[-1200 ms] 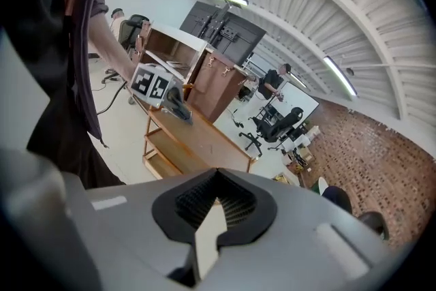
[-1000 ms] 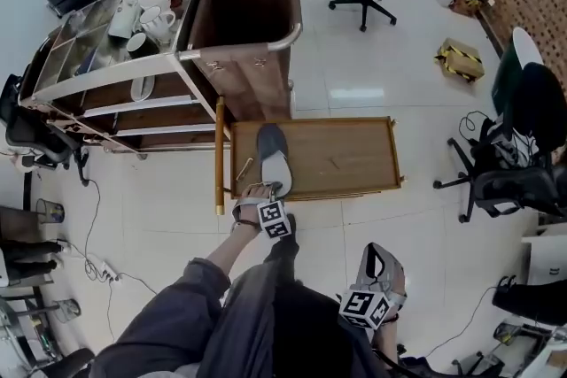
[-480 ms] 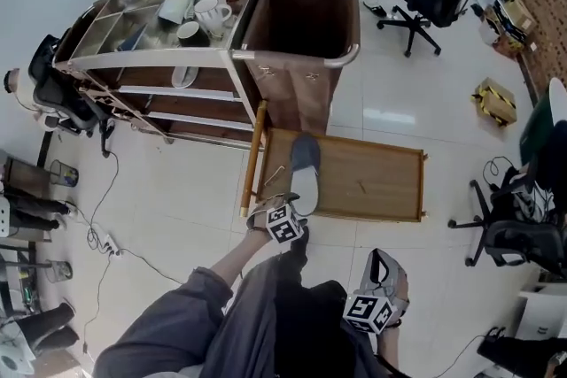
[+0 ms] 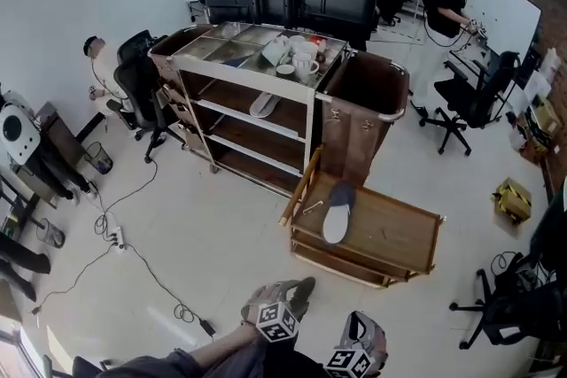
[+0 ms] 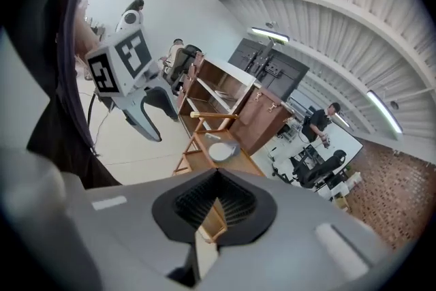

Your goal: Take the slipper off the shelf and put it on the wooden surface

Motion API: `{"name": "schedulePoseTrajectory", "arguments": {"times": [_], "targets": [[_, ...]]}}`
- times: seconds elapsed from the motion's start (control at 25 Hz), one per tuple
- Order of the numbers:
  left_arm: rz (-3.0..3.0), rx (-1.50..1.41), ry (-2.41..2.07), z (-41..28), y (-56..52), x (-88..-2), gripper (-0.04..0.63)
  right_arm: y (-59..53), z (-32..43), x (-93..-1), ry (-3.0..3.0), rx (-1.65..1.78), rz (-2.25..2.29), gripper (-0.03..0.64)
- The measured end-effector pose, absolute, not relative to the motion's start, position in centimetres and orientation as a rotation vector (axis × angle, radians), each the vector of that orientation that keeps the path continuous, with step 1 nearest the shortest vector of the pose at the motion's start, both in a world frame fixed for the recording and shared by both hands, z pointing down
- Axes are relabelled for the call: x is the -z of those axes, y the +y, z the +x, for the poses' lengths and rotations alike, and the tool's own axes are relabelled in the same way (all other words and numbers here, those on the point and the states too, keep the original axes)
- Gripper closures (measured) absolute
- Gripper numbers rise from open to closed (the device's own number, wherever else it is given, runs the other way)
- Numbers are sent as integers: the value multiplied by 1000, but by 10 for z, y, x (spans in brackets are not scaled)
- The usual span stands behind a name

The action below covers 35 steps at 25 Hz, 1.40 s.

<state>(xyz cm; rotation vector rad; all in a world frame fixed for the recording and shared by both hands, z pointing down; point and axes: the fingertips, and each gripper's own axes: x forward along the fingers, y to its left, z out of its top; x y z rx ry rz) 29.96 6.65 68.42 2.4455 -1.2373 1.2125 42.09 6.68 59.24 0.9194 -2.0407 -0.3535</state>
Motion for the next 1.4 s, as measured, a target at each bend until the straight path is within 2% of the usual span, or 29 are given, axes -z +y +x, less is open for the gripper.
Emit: {"name": "schedulePoseTrajectory", "arguments": {"times": [0.28, 0.48, 0.52, 0.92, 1.12, 1.4], "targets": [[2489, -1355, -1309, 308, 186, -650, 318, 180, 429, -605, -2044, 325, 842, 615], [2531, -1300, -1424, 307, 213, -617, 430, 218, 427, -617, -2024, 348, 838, 615], [2539, -1285, -1449, 304, 214, -610, 436, 218, 422, -612, -2026, 366, 842, 615], [2643, -1245, -1299, 308, 288, -611, 436, 247, 382, -593, -1997, 407, 892, 617], [2624, -1230, -1350, 258, 301, -603, 436, 252, 332, -584, -2019, 415, 891, 617], [2582, -1209, -1344, 217, 326, -606, 437, 272, 302, -588, -1971, 414, 861, 617]]}}
